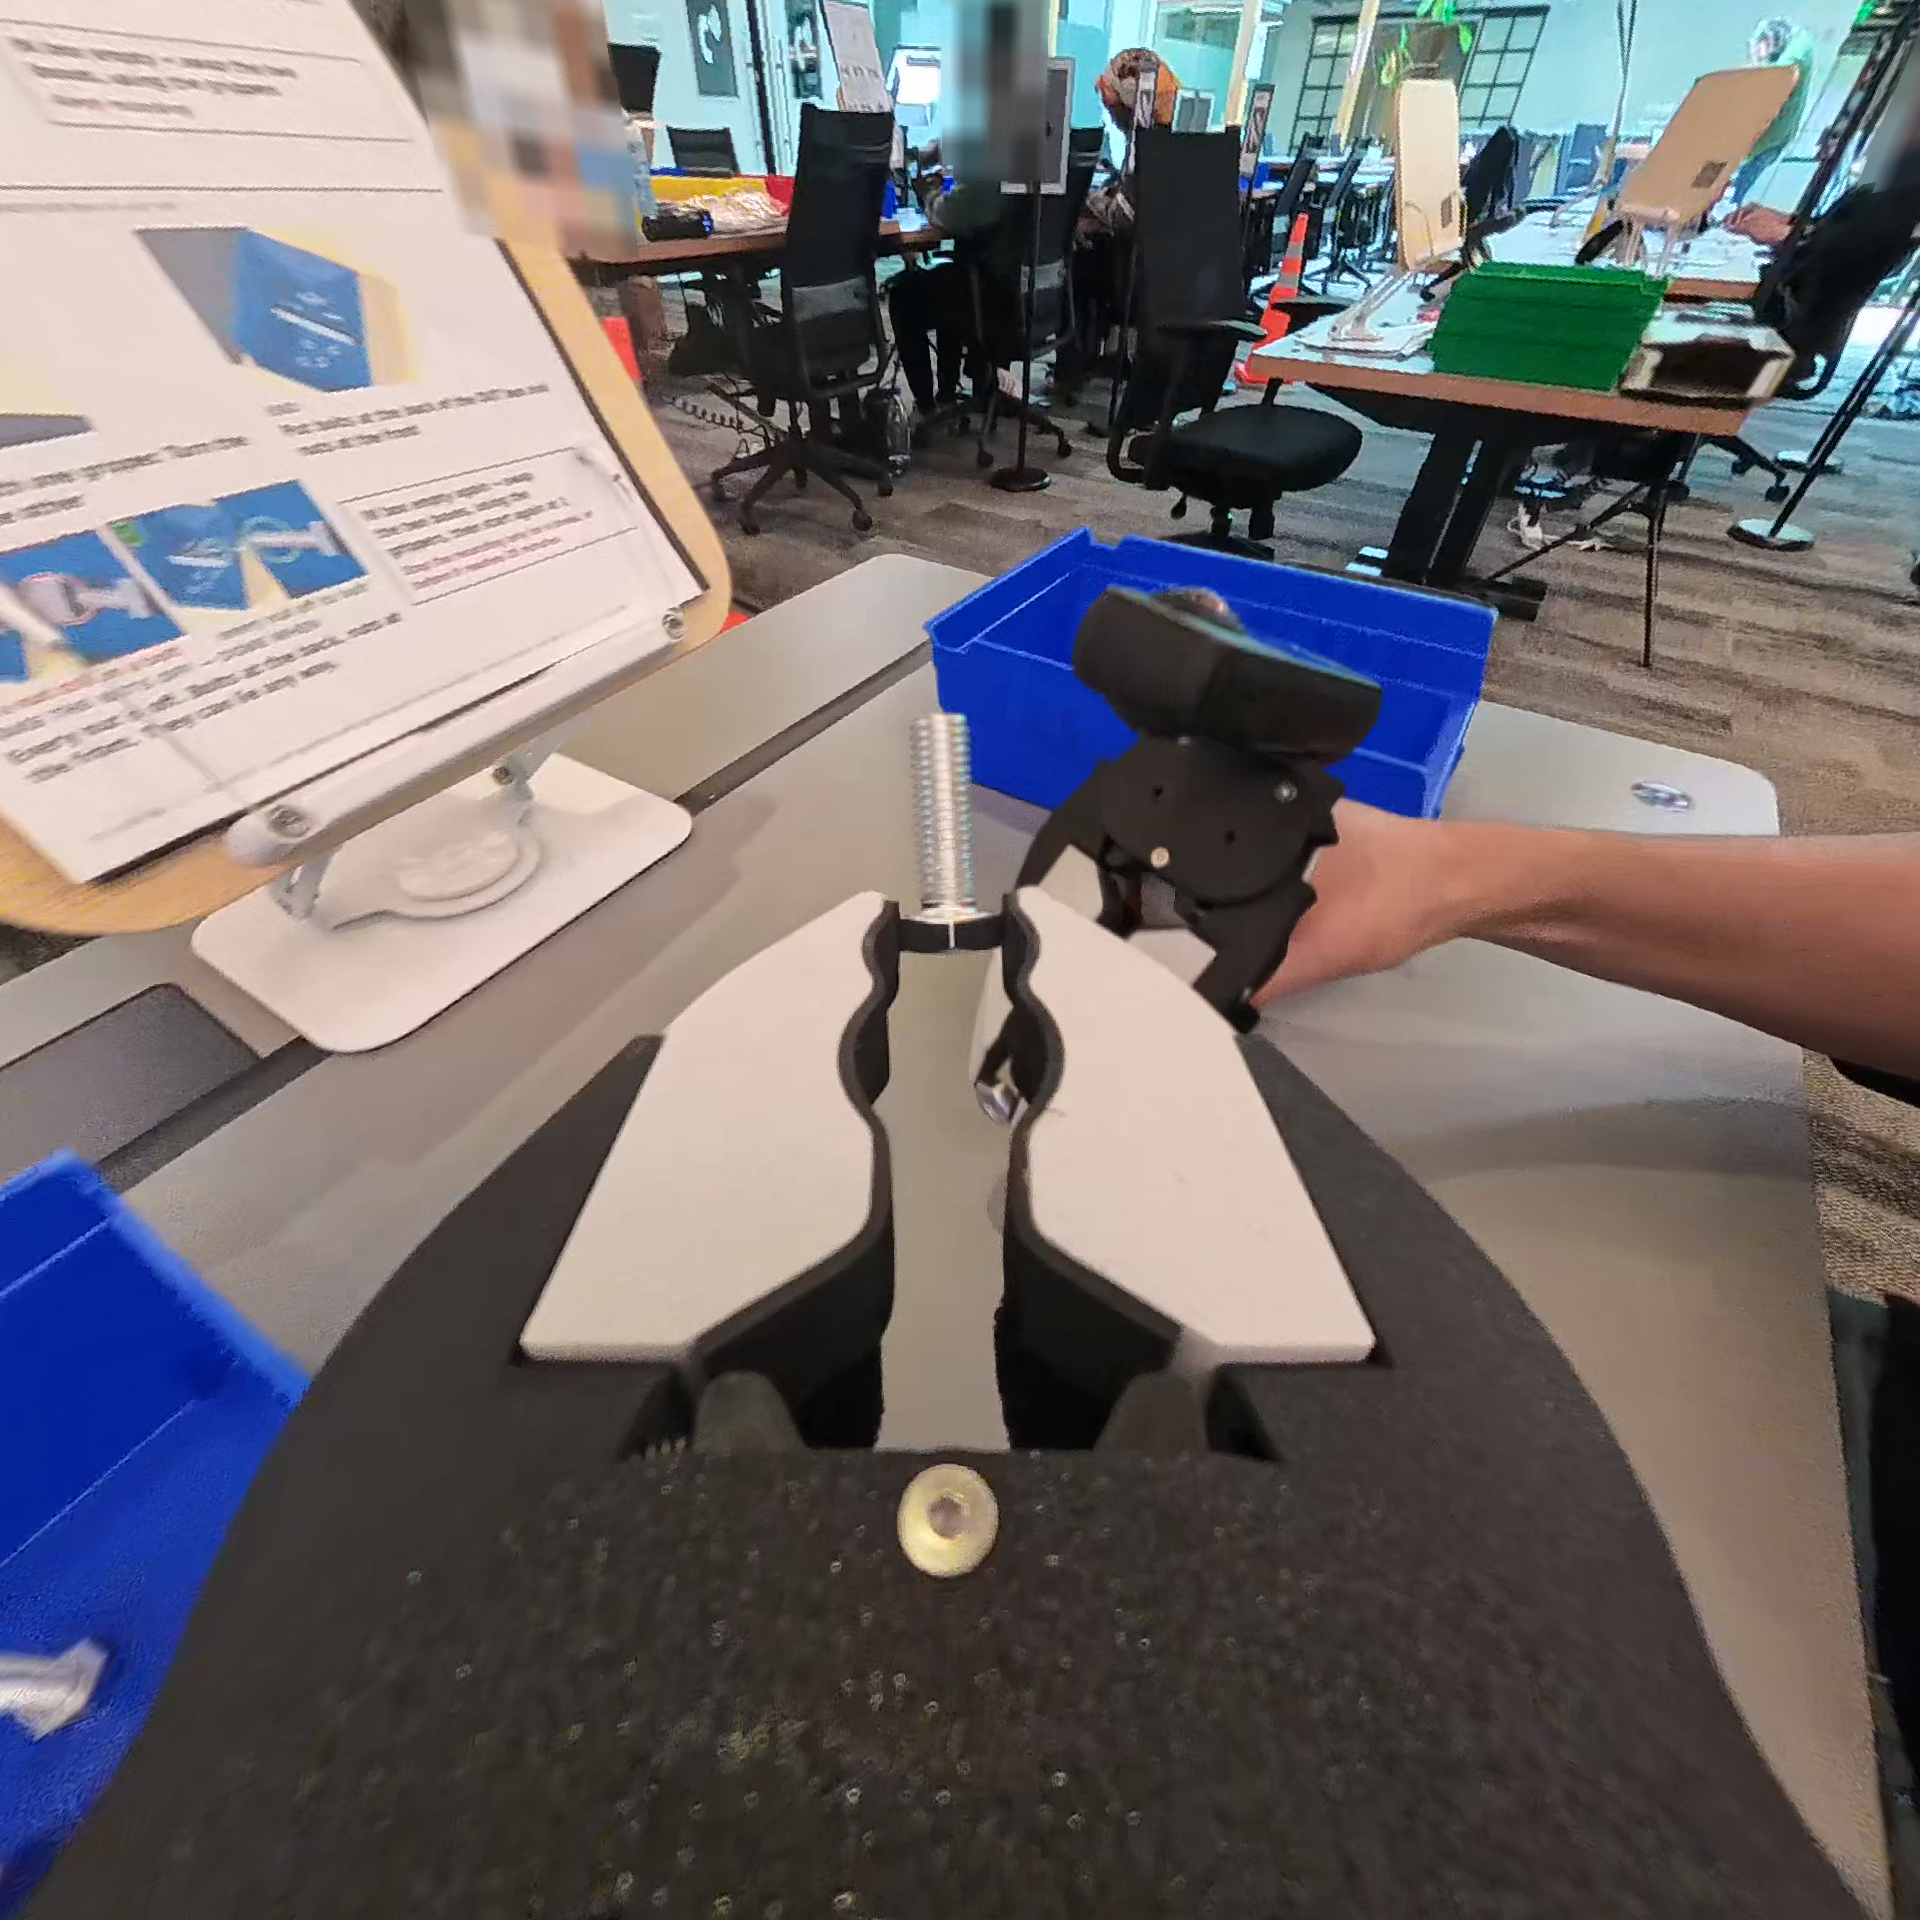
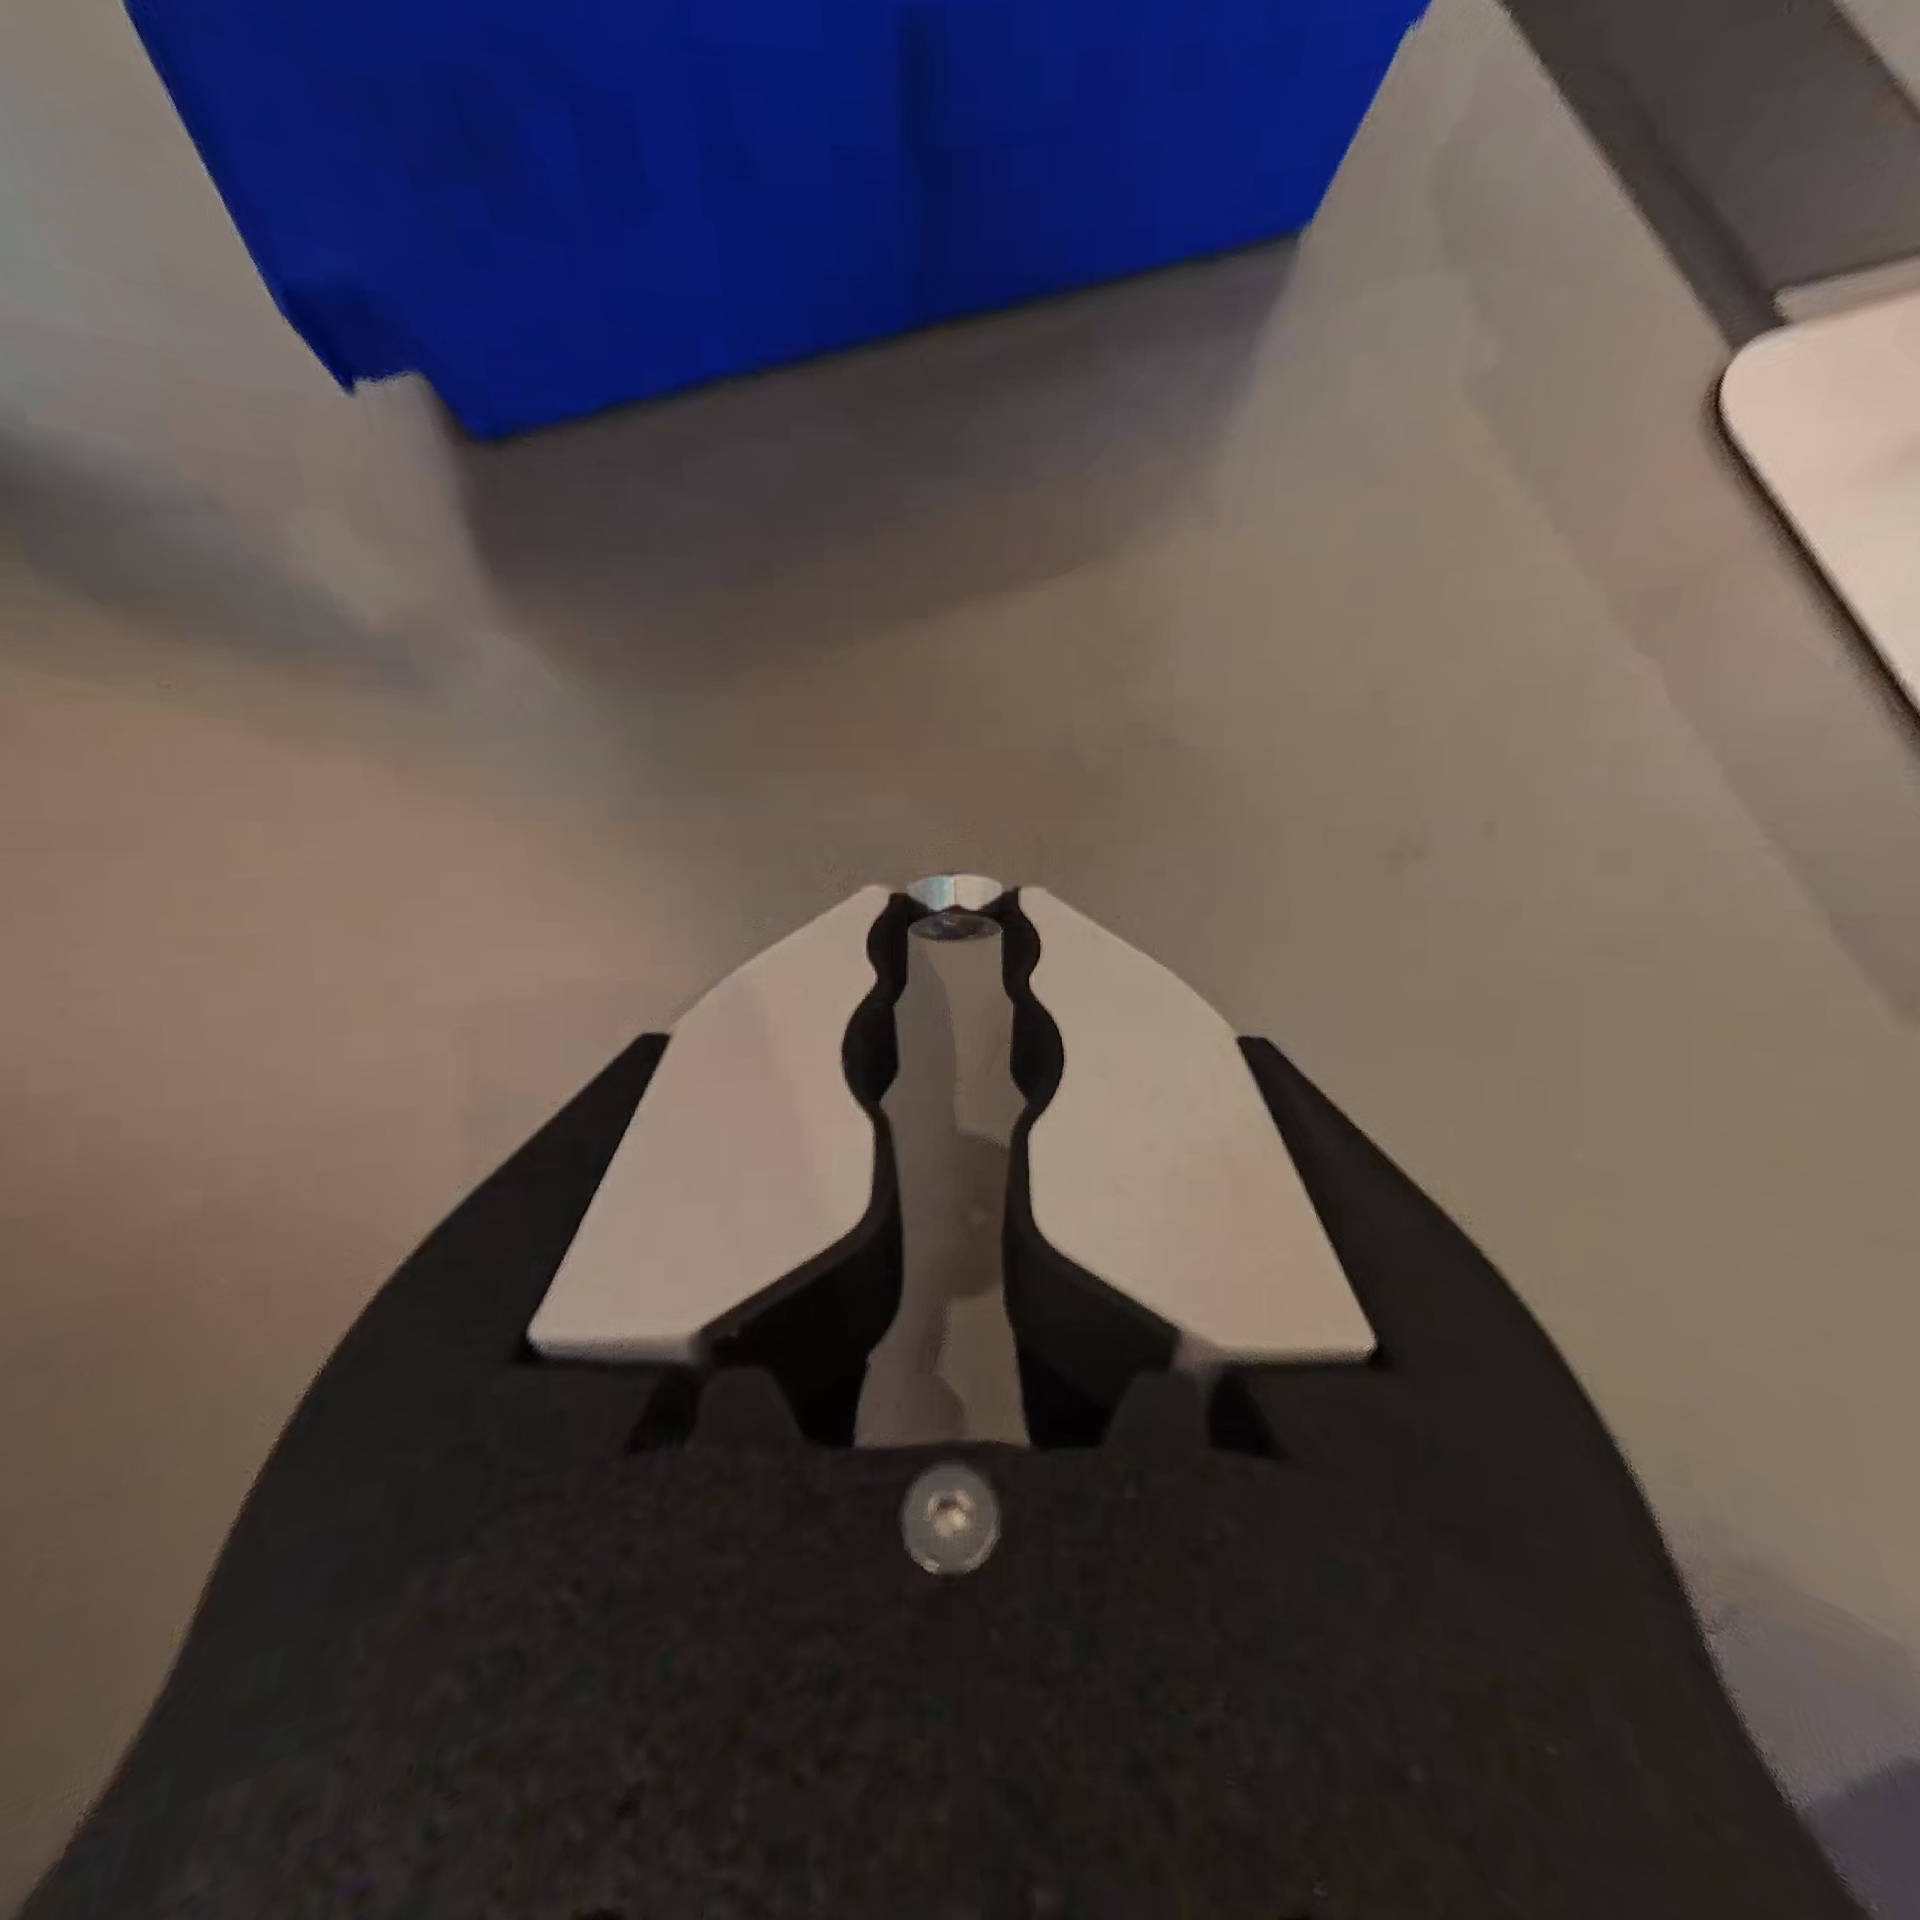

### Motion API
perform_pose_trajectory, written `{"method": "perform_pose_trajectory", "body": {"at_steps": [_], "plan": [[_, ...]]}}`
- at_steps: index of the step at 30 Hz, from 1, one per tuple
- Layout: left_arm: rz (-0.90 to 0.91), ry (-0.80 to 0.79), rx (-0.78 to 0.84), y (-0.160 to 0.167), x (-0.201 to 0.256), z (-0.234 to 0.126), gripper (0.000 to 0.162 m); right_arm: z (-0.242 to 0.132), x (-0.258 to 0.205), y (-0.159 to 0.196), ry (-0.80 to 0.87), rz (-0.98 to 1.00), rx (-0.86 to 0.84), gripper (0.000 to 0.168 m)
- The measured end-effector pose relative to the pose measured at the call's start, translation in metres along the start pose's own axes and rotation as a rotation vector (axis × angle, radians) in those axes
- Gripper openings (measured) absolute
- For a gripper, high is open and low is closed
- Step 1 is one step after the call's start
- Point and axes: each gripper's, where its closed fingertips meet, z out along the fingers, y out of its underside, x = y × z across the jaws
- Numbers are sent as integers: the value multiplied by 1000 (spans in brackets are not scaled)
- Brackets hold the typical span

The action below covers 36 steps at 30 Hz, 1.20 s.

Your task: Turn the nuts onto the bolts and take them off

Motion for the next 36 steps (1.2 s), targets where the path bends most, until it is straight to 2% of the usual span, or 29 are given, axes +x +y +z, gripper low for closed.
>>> {"method": "perform_pose_trajectory", "body": {"at_steps": [6,12,18,28,36], "plan": [[-32,47,53,-3,11,28,17,-1,0,30,8,-3,-83,17],[-41,95,108,2,22,31,17,-1,-6,35,-10,11,-40,17],[-26,114,157,10,28,29,17,4,-9,48,0,-9,-83,17],[-77,148,99,38,35,44,17,5,-8,60,1,-29,-97,19],[-94,165,82,42,35,45,17,-9,-5,61,35,-8,-133,28]]}}
